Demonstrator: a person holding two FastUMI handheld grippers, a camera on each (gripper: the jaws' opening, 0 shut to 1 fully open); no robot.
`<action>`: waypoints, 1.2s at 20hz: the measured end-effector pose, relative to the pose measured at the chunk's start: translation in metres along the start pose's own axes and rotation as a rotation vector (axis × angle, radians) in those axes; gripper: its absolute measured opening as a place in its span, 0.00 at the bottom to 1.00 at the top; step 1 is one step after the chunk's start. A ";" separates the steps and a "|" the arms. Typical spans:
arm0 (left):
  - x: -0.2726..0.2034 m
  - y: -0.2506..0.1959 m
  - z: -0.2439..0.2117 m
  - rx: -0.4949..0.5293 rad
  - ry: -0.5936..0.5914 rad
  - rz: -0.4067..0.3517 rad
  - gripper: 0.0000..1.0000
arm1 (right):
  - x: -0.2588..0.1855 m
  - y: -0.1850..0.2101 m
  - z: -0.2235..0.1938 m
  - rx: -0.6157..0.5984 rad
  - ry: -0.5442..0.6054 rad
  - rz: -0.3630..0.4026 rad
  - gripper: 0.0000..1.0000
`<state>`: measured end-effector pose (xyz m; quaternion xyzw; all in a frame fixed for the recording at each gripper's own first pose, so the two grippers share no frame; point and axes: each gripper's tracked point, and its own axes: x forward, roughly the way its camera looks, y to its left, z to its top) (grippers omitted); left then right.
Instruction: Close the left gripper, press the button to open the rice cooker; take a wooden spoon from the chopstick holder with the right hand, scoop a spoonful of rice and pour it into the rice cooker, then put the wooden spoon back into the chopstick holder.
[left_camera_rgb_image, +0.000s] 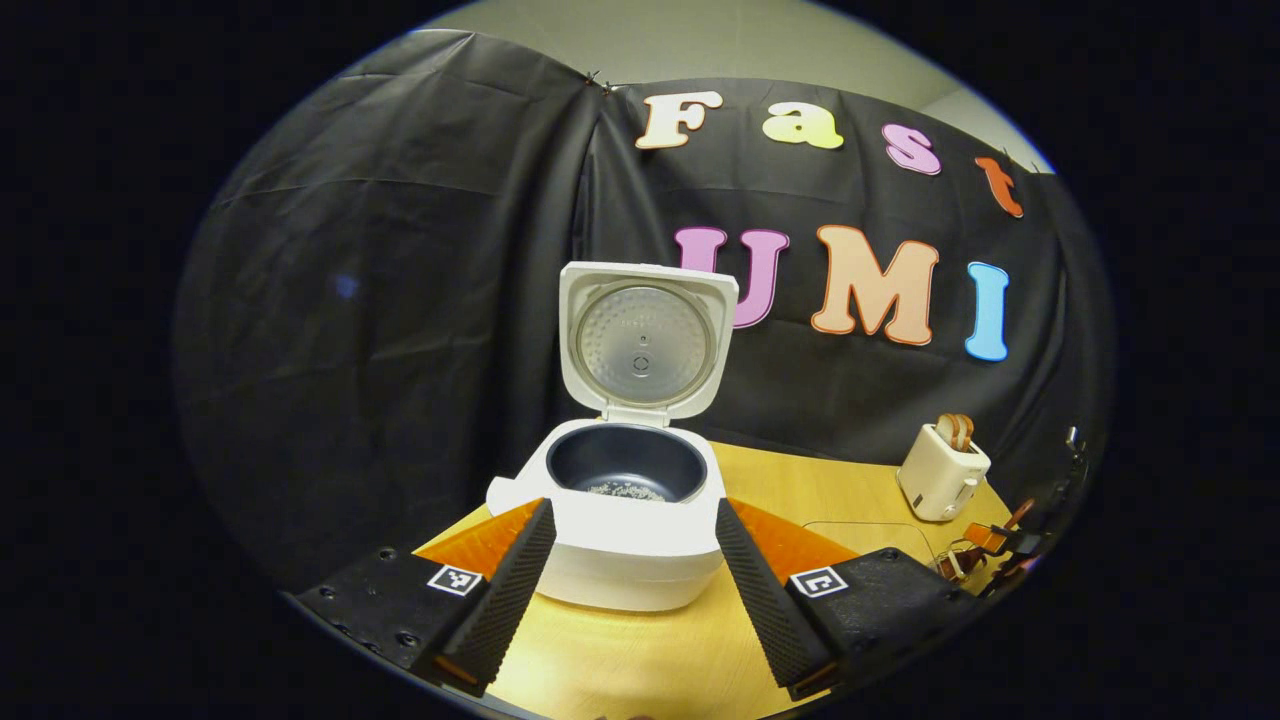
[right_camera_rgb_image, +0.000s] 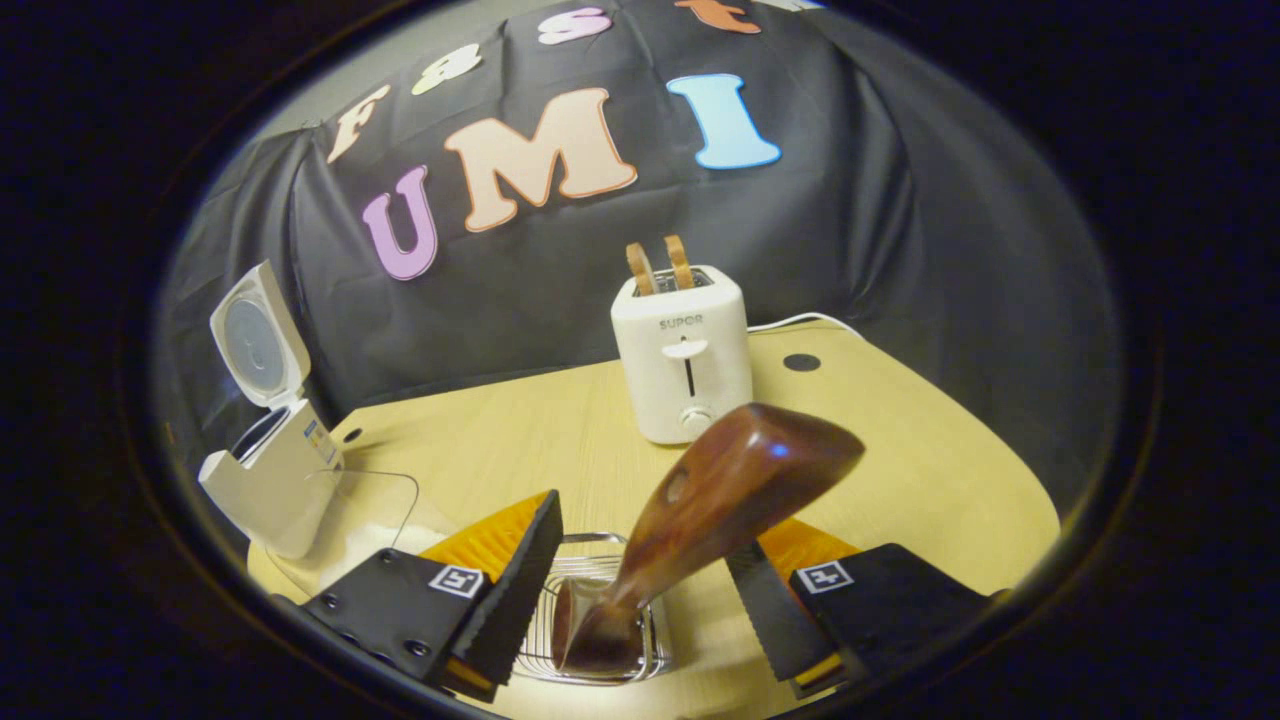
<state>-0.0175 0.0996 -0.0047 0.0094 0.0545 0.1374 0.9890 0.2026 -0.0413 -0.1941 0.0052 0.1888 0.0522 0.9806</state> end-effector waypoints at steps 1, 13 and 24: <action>-0.001 0.002 0.000 0.004 0.002 0.008 0.95 | 0.002 0.001 0.000 0.008 0.000 0.001 0.93; -0.014 -0.004 -0.009 0.023 0.017 0.011 0.95 | 0.008 0.008 0.007 0.075 0.007 0.013 0.27; -0.005 -0.002 -0.009 0.027 0.022 -0.038 0.95 | -0.009 0.016 0.019 0.055 -0.008 -0.015 0.24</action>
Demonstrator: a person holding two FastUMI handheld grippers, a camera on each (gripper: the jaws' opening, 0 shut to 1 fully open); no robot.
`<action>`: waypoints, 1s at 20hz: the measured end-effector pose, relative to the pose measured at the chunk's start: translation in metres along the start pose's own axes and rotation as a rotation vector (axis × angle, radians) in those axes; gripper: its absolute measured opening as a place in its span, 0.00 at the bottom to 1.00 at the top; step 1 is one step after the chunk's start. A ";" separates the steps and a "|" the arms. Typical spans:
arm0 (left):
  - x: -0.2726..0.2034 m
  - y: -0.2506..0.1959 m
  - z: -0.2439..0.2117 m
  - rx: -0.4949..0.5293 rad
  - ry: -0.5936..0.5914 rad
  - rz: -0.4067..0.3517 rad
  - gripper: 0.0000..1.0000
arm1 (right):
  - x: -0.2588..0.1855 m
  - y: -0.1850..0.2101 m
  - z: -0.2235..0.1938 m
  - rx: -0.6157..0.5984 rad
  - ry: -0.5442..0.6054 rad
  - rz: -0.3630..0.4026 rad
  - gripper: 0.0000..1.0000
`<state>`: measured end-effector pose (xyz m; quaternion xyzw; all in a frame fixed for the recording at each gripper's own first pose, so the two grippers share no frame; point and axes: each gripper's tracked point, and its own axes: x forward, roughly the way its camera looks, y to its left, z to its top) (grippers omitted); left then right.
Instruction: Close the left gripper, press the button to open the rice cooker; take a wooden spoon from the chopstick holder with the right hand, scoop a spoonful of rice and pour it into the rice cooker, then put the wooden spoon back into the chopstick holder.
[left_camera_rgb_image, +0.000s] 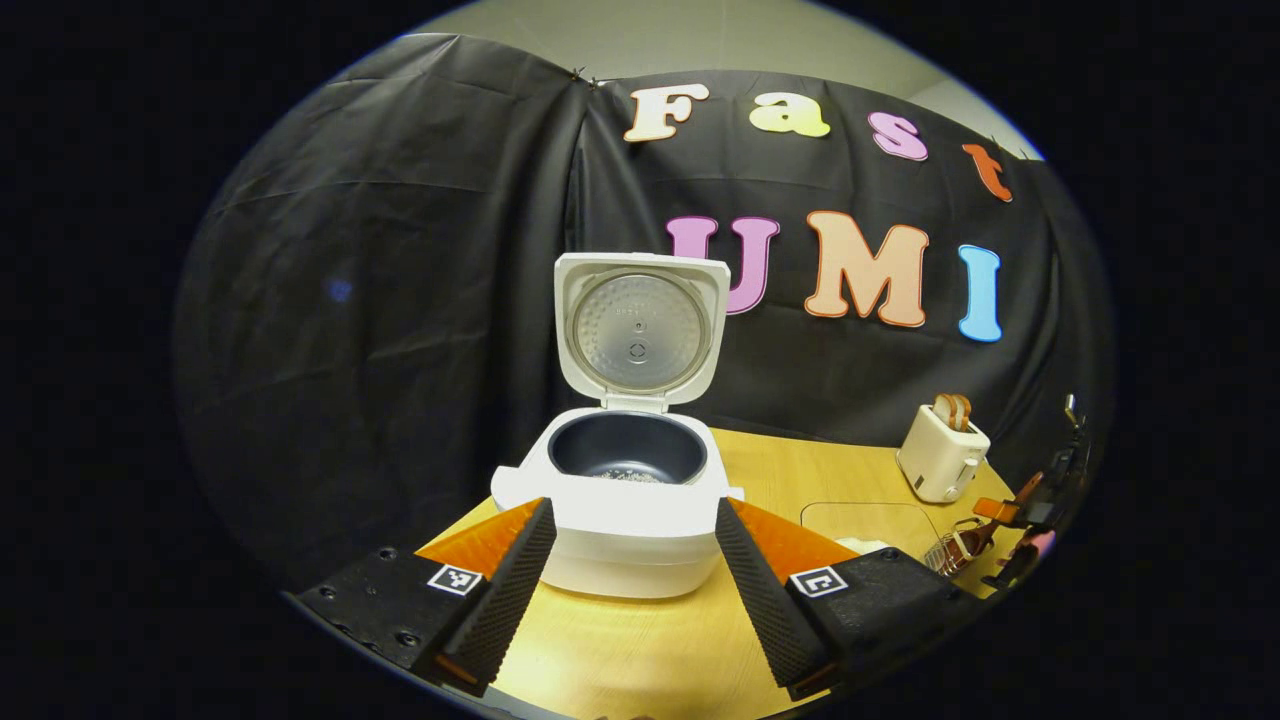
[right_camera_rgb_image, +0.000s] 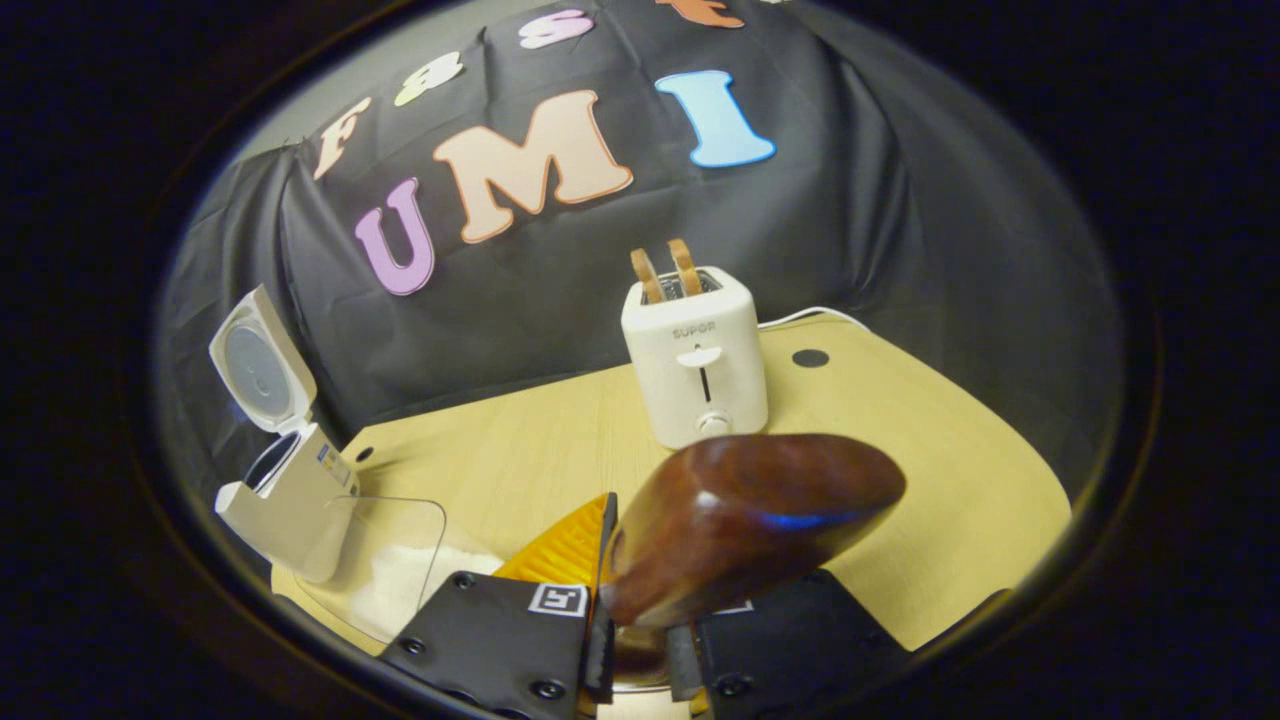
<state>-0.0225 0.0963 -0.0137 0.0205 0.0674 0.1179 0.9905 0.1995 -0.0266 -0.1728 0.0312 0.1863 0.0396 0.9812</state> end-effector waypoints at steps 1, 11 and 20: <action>0.002 0.001 0.000 -0.004 -0.001 -0.008 0.95 | -0.004 -0.001 0.005 0.010 -0.009 -0.007 0.24; 0.019 0.012 -0.003 -0.044 0.001 -0.072 0.95 | -0.051 0.016 0.061 0.002 -0.109 -0.042 0.22; 0.027 0.036 -0.004 -0.068 0.002 -0.087 0.95 | -0.076 0.106 0.096 0.052 -0.171 0.098 0.22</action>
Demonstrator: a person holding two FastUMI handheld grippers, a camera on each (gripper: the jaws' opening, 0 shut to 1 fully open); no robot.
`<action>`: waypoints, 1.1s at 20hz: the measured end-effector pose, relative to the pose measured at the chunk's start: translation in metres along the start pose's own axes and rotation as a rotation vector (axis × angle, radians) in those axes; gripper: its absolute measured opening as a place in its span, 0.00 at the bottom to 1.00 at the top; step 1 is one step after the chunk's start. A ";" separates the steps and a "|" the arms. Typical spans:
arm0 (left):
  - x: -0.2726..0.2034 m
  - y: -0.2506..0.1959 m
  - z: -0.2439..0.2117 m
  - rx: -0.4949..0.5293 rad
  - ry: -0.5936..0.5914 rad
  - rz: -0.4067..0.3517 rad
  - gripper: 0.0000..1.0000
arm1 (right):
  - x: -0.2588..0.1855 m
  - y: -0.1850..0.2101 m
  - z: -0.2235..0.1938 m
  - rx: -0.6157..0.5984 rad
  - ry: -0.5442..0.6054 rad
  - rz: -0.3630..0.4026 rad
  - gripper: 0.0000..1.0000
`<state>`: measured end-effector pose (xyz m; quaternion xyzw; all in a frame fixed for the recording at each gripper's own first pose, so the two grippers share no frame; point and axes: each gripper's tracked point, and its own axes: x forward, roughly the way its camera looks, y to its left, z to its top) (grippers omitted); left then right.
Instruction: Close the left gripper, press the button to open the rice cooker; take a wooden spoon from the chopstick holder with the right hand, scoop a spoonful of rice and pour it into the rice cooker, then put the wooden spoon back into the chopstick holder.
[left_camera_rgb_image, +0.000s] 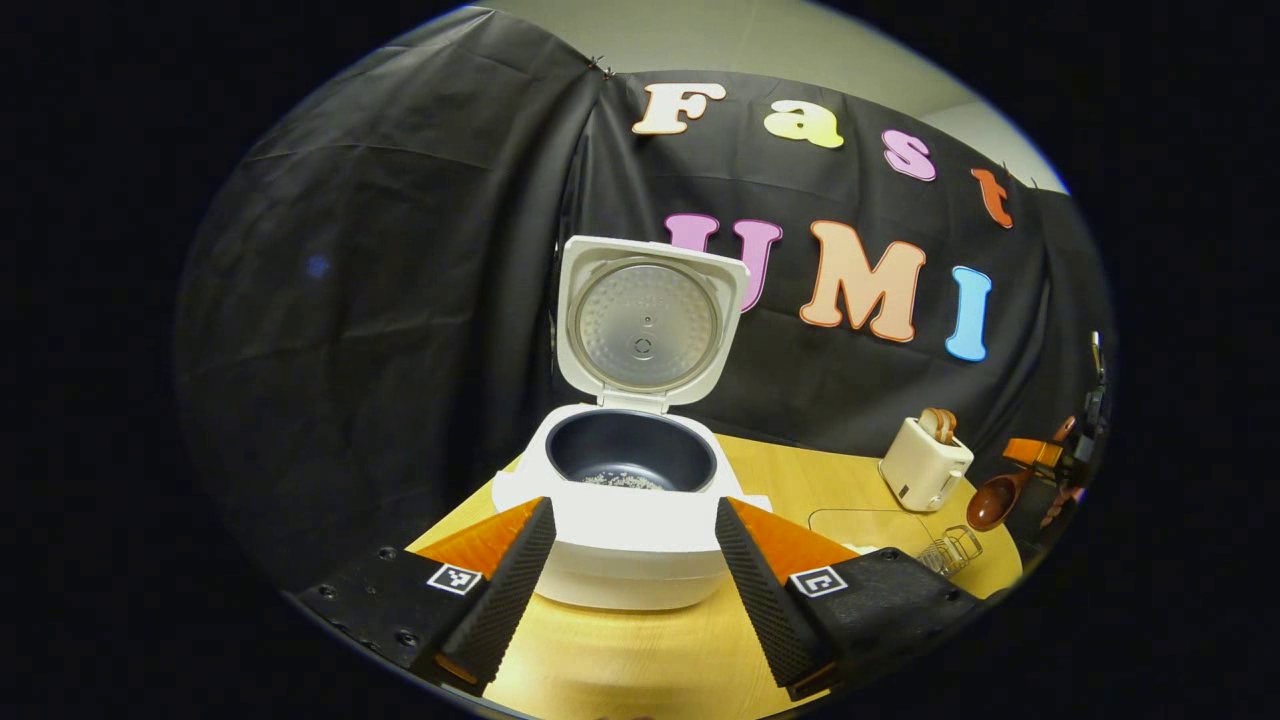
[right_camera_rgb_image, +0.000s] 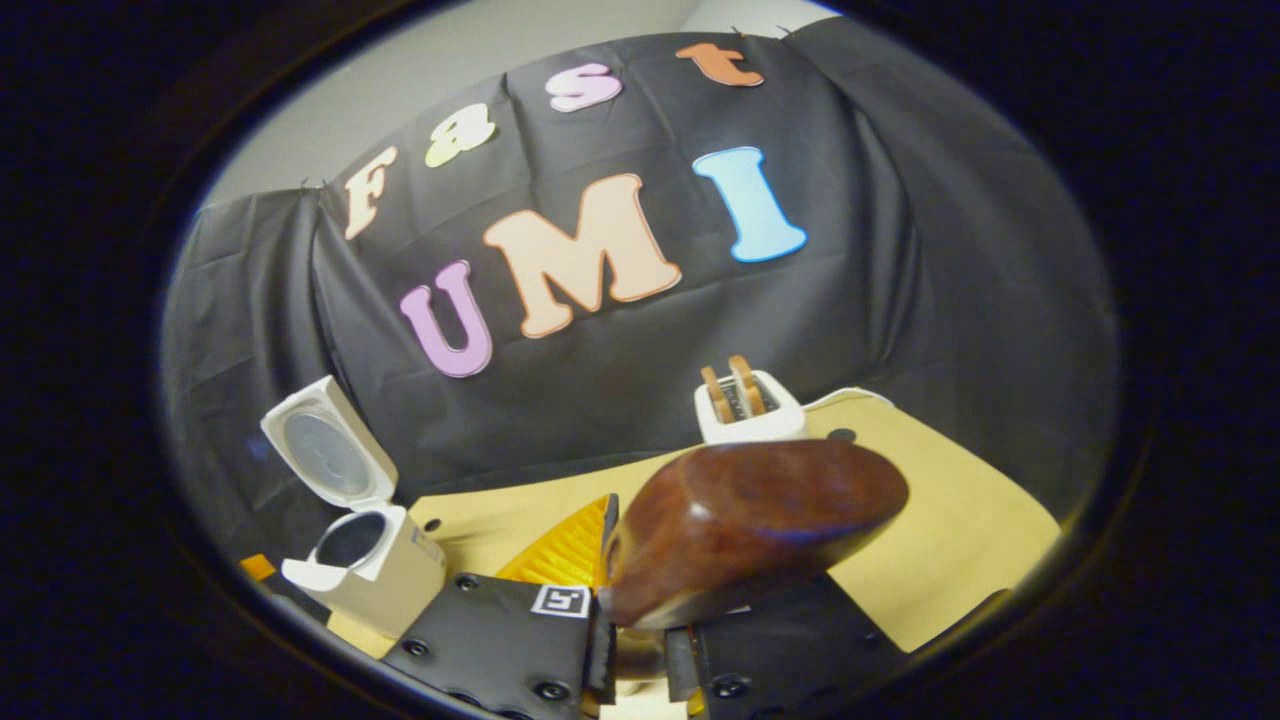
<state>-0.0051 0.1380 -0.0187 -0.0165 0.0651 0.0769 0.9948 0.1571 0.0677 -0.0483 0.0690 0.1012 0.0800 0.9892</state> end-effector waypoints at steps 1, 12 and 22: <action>0.000 0.003 -0.001 -0.002 0.000 0.000 0.95 | 0.003 0.012 -0.006 -0.002 0.008 0.018 0.22; 0.003 0.035 -0.011 0.000 0.033 0.018 0.95 | 0.043 0.076 -0.100 -0.295 0.104 0.049 0.21; 0.014 0.043 -0.010 0.009 0.033 0.011 0.95 | 0.053 0.097 -0.155 -0.373 0.174 0.067 0.22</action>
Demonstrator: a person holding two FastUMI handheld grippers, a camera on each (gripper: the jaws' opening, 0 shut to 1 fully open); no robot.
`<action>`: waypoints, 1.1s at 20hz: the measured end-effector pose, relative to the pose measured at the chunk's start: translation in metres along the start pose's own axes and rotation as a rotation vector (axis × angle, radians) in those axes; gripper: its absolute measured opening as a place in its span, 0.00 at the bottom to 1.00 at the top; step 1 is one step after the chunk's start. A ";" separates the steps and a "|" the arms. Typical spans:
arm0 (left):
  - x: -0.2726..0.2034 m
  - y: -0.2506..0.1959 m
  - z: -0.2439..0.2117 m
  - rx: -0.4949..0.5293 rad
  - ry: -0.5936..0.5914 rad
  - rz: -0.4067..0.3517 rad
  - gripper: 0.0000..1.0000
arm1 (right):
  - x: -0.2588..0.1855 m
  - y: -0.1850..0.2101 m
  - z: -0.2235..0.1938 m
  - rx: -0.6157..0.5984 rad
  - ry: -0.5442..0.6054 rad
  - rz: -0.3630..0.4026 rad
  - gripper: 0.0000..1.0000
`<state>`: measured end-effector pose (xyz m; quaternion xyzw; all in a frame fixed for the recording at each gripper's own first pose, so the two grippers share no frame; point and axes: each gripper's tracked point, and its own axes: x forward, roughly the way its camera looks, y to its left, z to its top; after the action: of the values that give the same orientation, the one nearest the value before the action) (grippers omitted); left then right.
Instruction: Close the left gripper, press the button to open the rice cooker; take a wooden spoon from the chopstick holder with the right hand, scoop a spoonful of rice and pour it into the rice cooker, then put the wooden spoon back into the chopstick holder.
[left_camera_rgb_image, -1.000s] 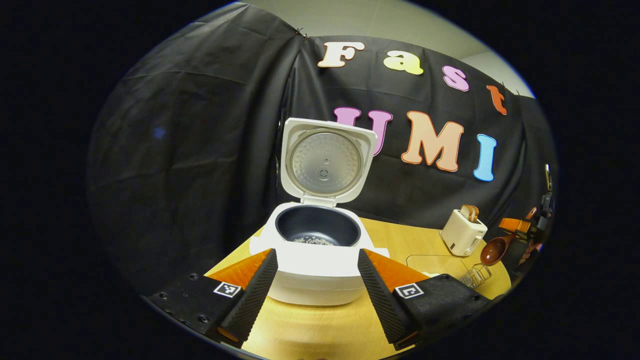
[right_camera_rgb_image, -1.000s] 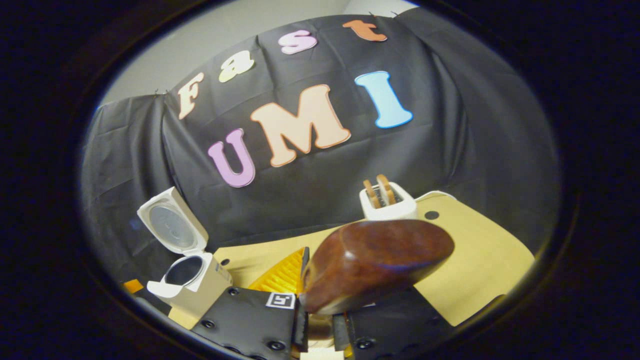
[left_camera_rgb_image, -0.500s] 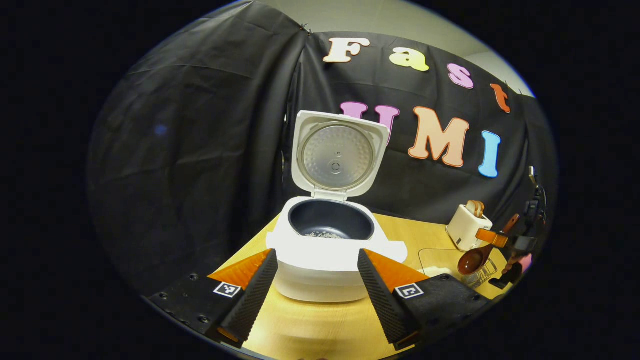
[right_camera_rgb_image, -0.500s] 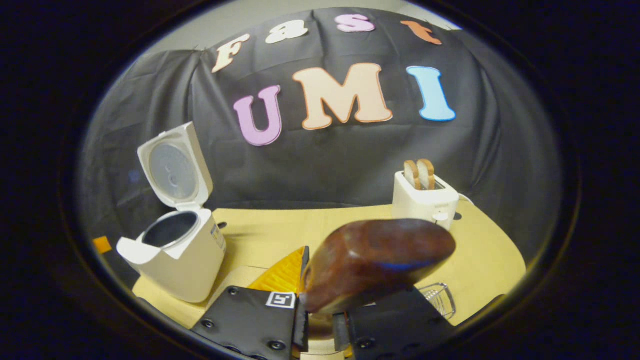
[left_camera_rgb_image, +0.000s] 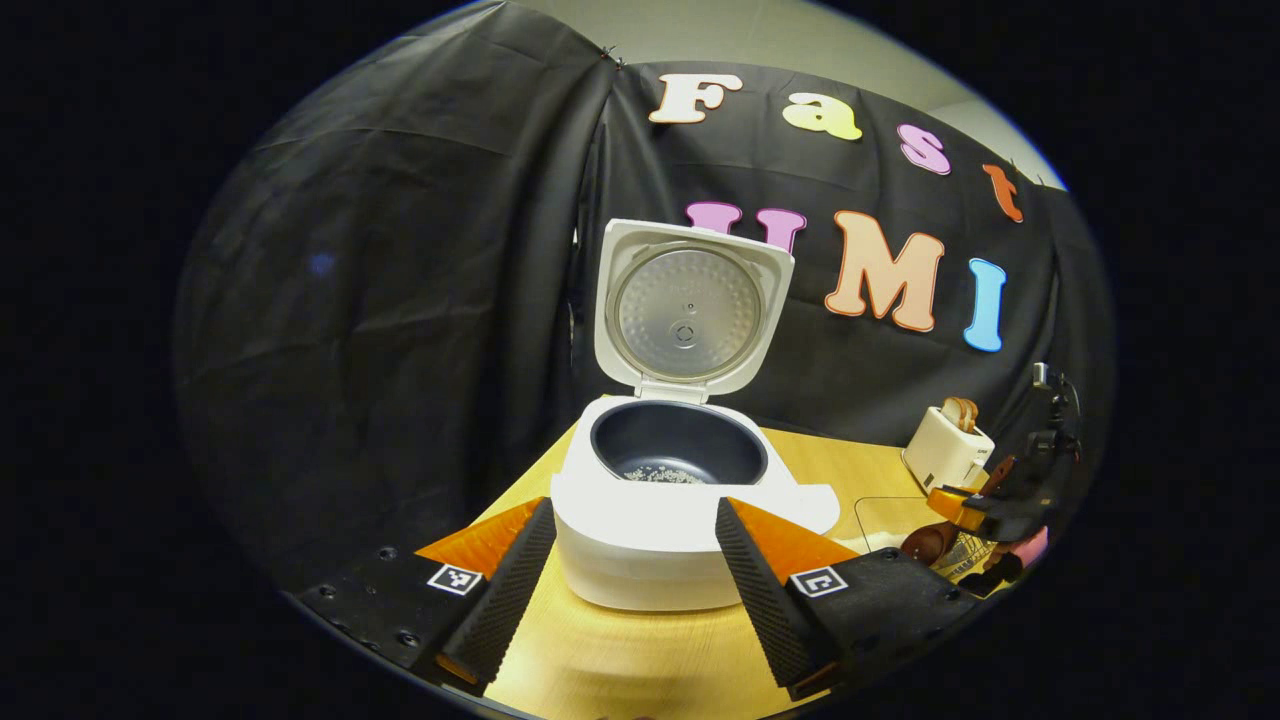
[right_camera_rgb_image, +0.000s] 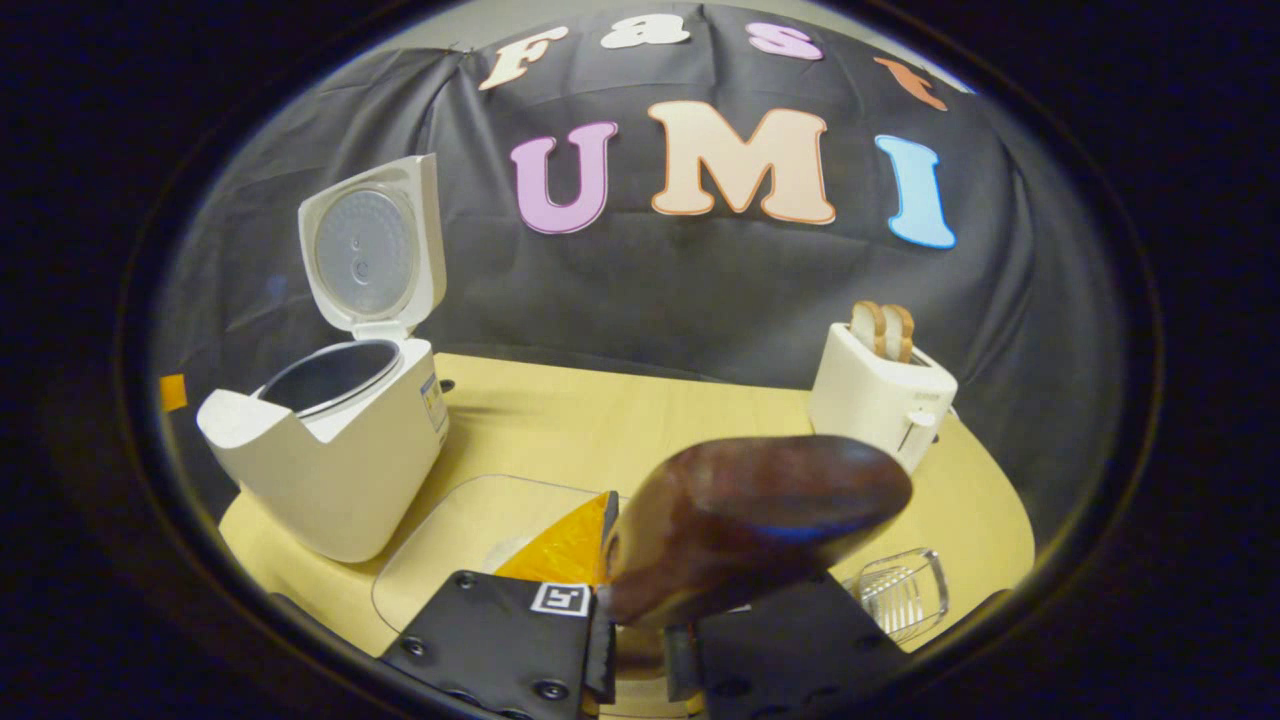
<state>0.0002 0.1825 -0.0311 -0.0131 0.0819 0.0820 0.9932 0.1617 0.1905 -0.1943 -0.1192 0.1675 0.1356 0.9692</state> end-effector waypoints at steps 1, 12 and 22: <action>0.000 -0.001 -0.001 -0.002 0.000 -0.002 0.95 | 0.001 0.002 -0.002 0.025 0.006 0.005 0.22; 0.003 -0.002 -0.002 -0.013 0.008 -0.033 0.95 | 0.018 0.002 -0.024 0.381 0.097 -0.012 0.22; 0.002 -0.008 0.001 -0.007 0.006 -0.044 0.95 | 0.014 -0.012 -0.020 0.644 0.096 0.007 0.22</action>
<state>0.0033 0.1751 -0.0305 -0.0188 0.0841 0.0602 0.9945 0.1719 0.1767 -0.2156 0.1880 0.2477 0.0731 0.9476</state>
